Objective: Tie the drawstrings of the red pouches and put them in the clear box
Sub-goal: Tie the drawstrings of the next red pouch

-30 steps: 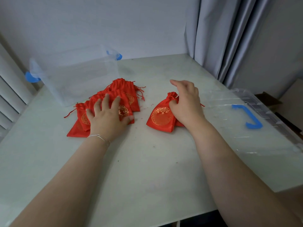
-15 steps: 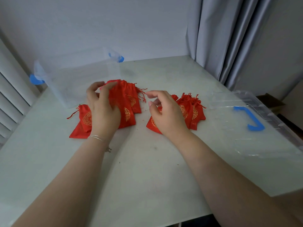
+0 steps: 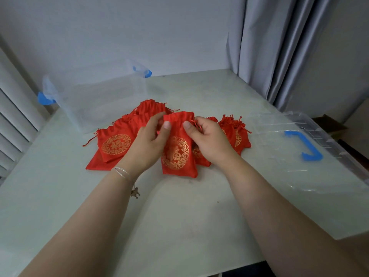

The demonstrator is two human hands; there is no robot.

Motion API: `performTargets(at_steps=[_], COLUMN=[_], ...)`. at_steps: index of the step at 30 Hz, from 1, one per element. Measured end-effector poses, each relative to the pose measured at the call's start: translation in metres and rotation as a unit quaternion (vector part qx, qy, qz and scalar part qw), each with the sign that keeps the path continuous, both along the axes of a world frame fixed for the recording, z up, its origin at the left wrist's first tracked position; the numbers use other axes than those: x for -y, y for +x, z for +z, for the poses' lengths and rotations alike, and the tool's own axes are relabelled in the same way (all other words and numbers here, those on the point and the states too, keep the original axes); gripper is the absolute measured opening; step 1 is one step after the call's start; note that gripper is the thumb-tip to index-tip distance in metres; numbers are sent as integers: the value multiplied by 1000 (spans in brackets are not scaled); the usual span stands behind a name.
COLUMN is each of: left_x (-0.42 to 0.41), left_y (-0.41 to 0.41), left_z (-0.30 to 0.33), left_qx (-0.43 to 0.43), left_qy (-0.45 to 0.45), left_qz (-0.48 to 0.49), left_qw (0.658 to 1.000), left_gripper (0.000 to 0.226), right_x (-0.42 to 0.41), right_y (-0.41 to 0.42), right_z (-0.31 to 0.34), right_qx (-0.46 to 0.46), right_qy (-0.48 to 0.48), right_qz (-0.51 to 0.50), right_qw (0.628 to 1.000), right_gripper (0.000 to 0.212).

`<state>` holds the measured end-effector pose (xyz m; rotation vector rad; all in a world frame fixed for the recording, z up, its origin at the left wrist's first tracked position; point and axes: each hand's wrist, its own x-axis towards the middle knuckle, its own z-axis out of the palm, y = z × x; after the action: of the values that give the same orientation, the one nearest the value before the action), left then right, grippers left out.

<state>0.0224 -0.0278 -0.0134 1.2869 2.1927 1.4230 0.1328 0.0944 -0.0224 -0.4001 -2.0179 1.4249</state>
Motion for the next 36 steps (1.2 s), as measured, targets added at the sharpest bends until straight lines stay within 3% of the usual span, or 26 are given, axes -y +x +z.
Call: performTargets(at_steps=[2, 4, 6, 9, 13, 19, 23, 30, 32, 34, 36], left_x=[0, 1, 1, 1, 1, 1, 1, -2, 0, 1, 3], left_y=[-7, -10, -14, -21, -28, -33, -30, -18, -16, -14, -9], left_z=[-3, -5, -6, -10, -14, -15, -10, -4, 1, 8, 14], left_qx=[52, 56, 54, 93, 175, 253, 321, 436, 444, 419, 366], left_qy=[-50, -70, -52, -12, 50, 126, 146, 129, 175, 236, 288], left_qz=[4, 26, 35, 48, 86, 148, 158, 100, 70, 29, -14], left_qw=[997, 996, 997, 994, 980, 948, 922, 885, 876, 876, 885], left_gripper=[55, 47, 41, 48, 41, 38, 38, 36, 36, 37, 39], right_x=[-3, -7, -11, -16, -23, -22, -17, 1, 1, 1, 4], right_y=[1, 1, 1, 4, 7, 8, 9, 11, 16, 20, 21], right_z=[0, -2, -4, -7, -5, 1, 6, 20, 23, 23, 21], right_qx=[27, 66, 99, 141, 121, 42, -86, -273, -267, -224, -187], right_qy=[6, 9, -1, 59, 59, 4, -48, -207, -144, 16, 140], right_qz=[5, 3, 5, -25, -64, -103, -151, -39, -48, -70, -78], right_qw=[1000, 998, 995, 988, 989, 994, 984, 939, 952, 972, 969], right_gripper=[25, 31, 33, 39, 39, 25, 24, 37, 37, 33, 28])
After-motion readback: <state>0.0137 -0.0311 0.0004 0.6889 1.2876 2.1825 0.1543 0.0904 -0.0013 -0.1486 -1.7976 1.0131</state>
